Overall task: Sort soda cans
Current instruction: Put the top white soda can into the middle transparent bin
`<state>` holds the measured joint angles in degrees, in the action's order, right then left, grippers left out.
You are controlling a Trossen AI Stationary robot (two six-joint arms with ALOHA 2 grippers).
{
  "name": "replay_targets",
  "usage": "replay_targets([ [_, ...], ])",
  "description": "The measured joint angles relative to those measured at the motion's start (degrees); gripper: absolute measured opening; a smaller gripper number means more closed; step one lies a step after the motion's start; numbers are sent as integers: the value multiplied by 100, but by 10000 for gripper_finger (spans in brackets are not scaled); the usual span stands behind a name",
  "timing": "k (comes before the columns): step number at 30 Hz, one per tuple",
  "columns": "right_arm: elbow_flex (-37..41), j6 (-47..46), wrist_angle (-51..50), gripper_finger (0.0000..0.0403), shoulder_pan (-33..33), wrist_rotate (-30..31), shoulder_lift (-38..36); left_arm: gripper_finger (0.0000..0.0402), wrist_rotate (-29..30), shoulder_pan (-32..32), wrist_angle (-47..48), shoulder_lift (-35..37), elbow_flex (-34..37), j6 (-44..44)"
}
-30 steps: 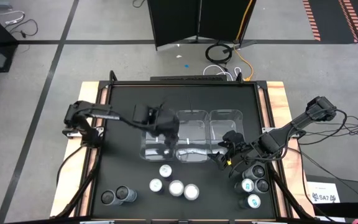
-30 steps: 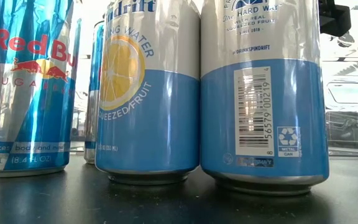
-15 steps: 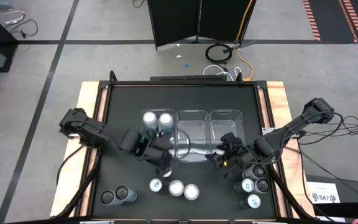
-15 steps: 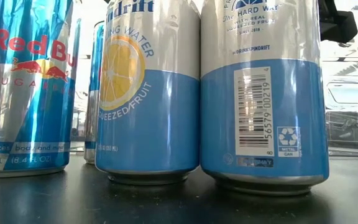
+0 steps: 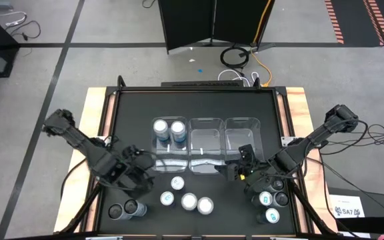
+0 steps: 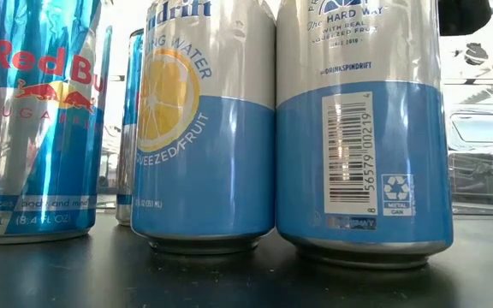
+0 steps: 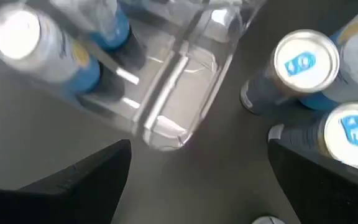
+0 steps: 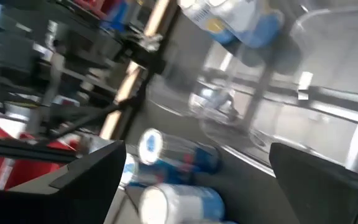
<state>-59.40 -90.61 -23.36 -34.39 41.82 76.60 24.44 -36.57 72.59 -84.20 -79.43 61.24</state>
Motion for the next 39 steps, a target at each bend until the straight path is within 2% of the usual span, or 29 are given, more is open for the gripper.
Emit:
replay_targets([
  [4, -23, 72, 340, 389, -74, 269, 21, 387, -188, -261, -873, 811, 1183, 411],
  [7, -363, 173, 224, 389, -94, 306, 194, 387, -497, -381, -1747, 1320, 2020, 398],
  [10, -1048, 288, -377, 389, -94, 297, 504, 387, -809, -411, -2710, 1706, 2714, 112],
  [12, -1685, 281, -1098, 389, -94, 212, 769, 387, -815, -405, -3062, 1873, 2994, 48],
  [18, -3755, -442, -4182, 389, -90, -531, 1542, 387, -781, -396, -3156, 1979, 3070, -101],
  [22, -4574, -622, -5434, 389, -90, -1213, 1835, 387, -766, -396, -3156, 1977, 3070, -481],
  [26, -4785, -768, -5886, 389, -90, -1657, 1921, 386, -764, -396, -3162, 1977, 3070, -476],
  [32, -4786, -1776, -6664, 389, -129, -2476, 1928, 386, -764, -396, -3164, 1975, 3070, -475],
  [39, -4558, -1969, -6675, 389, -184, -2991, 1819, 386, -732, -396, -3169, 1973, 3070, -471],
])
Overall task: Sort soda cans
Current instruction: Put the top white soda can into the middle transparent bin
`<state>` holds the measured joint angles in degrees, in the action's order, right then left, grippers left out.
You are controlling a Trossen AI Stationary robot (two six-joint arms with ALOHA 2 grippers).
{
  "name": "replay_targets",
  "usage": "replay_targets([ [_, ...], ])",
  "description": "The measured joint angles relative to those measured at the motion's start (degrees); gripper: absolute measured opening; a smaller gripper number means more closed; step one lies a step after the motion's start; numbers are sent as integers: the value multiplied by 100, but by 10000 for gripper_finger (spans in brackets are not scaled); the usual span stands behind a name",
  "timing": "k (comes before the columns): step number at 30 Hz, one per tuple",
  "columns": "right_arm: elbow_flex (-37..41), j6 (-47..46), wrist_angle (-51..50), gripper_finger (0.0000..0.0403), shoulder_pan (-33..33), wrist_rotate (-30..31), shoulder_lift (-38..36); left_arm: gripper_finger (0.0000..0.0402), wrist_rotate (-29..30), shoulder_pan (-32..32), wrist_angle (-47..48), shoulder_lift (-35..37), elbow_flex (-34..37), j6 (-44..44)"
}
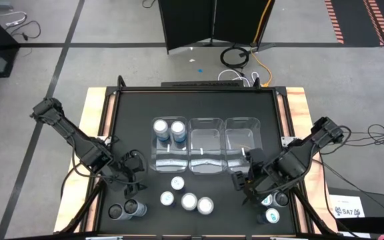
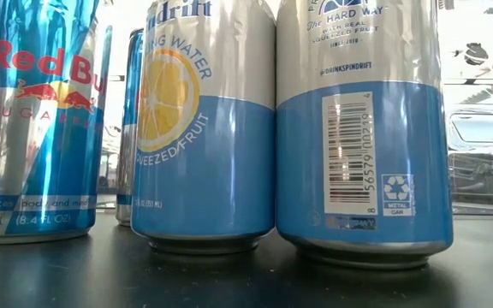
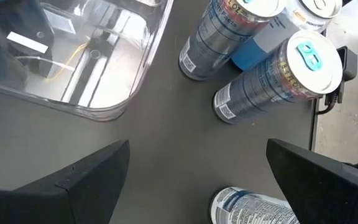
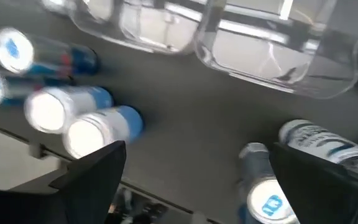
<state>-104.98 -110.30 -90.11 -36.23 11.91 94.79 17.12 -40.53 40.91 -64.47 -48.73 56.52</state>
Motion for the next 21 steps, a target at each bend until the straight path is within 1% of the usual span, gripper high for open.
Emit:
replay_targets([
  [2, 140, 186, 25, 389, -31, -145, -2, 386, 76, 0, -5, 0, 0, 2],
  [5, 530, 258, 11, 389, -31, -619, -55, 386, 149, 0, -6, 0, 0, 3],
  [7, 854, 185, 12, 389, -48, -941, -161, 386, 154, 0, -5, 0, 0, 3],
  [10, 1347, -53, 11, 389, -103, -1172, -419, 386, 177, 0, -4, 0, 0, 2],
  [14, 1839, -485, 7, 389, -278, -1184, -920, 386, 184, 0, -4, 0, 0, 3],
  [19, 2234, -1134, 0, 389, -565, -927, -1536, 386, 184, 0, -2, 0, 0, 3],
  [21, 2379, -1414, 11, 389, -674, -919, -1715, 386, 204, 0, -2, 0, 0, 3],
])
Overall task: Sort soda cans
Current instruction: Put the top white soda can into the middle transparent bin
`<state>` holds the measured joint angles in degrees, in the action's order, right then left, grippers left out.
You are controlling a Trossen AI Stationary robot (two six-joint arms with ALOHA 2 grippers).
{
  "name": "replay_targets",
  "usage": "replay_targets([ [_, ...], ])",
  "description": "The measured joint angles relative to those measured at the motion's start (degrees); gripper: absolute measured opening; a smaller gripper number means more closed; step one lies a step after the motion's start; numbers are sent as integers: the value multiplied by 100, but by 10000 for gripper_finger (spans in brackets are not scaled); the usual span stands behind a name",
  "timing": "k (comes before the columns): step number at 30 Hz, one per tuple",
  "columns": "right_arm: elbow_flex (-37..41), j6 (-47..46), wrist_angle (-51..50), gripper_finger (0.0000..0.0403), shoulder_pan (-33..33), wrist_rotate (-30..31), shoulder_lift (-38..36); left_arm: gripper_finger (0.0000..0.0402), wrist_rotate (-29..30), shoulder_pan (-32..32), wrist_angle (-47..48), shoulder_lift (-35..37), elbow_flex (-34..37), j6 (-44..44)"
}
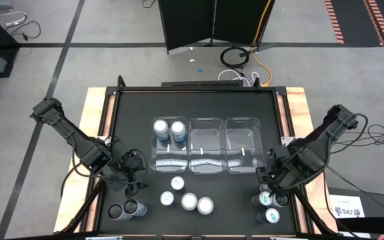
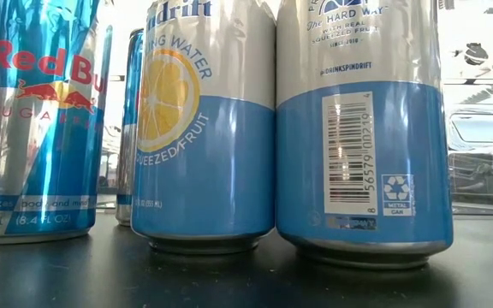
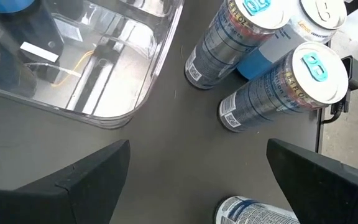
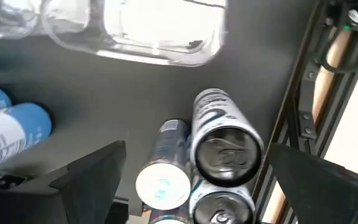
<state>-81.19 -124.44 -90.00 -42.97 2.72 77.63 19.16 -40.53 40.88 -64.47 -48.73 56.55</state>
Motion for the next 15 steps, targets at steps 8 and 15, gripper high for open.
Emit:
replay_targets([
  [8, 336, -670, 2, 389, -353, -415, -151, 386, 252, 0, 2, 0, -2, -2],
  [15, 376, -811, 64, 389, -489, -603, 109, 386, 406, 0, 4, 0, -2, -2],
])
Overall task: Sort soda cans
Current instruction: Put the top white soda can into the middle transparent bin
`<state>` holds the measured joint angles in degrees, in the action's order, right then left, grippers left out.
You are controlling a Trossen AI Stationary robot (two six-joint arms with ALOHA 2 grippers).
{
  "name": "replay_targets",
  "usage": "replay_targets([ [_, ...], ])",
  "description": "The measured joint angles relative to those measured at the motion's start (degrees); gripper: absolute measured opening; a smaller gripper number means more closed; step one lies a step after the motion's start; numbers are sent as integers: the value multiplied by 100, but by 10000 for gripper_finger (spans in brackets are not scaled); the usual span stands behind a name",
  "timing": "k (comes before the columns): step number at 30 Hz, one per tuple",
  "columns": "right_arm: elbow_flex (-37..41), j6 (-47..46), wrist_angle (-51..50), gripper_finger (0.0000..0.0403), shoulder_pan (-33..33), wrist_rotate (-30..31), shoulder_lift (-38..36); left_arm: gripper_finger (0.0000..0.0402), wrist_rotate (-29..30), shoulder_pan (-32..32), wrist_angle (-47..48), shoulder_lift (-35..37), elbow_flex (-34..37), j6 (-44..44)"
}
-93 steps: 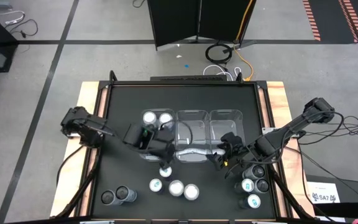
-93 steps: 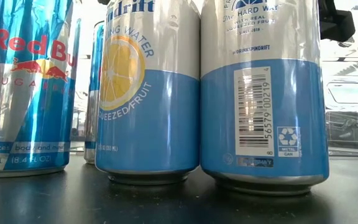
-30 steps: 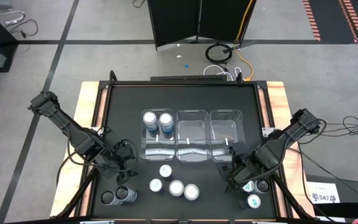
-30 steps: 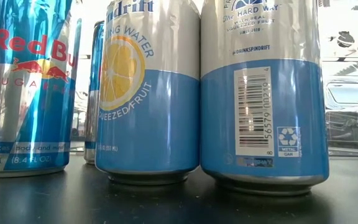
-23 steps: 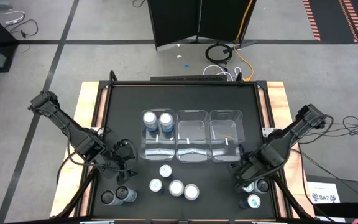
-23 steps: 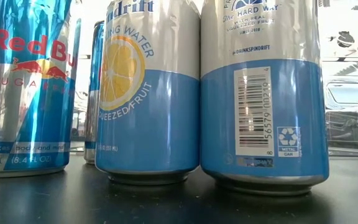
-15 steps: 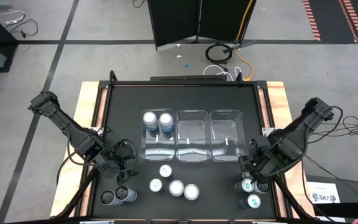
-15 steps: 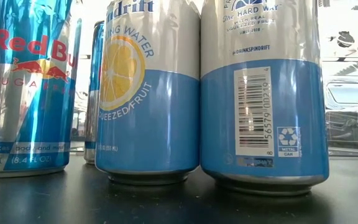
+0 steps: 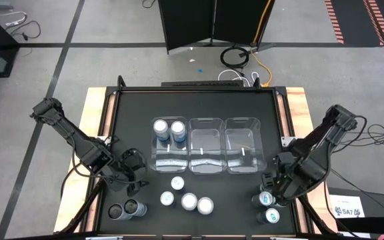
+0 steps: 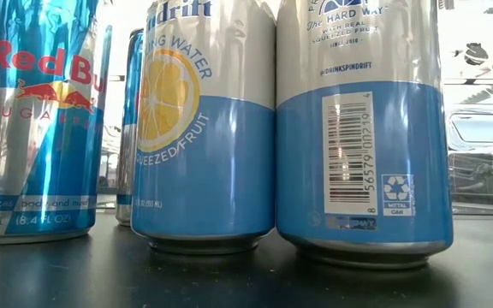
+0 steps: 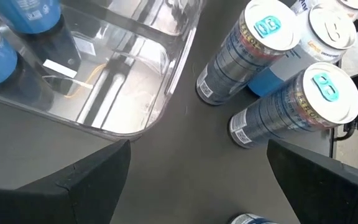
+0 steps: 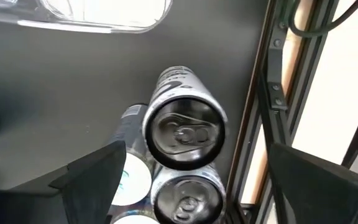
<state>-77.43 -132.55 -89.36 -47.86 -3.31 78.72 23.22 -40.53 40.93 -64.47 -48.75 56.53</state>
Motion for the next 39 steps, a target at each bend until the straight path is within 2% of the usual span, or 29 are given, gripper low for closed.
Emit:
replay_targets([
  [10, 27, 13, 123, 389, -92, 17, 273, 386, 2, 0, 1, 0, 0, 0],
  [26, 1339, -34, 1439, 387, -101, -2, -358, 386, 2, 0, -2, 0, 0, 2],
  [31, 1475, -52, 1497, 368, -101, -35, -387, 386, -2, 0, 0, 0, 0, 4],
  [39, 1474, -49, 1519, 311, -96, -137, -387, 386, -20, 1, 0, 0, 0, 2],
])
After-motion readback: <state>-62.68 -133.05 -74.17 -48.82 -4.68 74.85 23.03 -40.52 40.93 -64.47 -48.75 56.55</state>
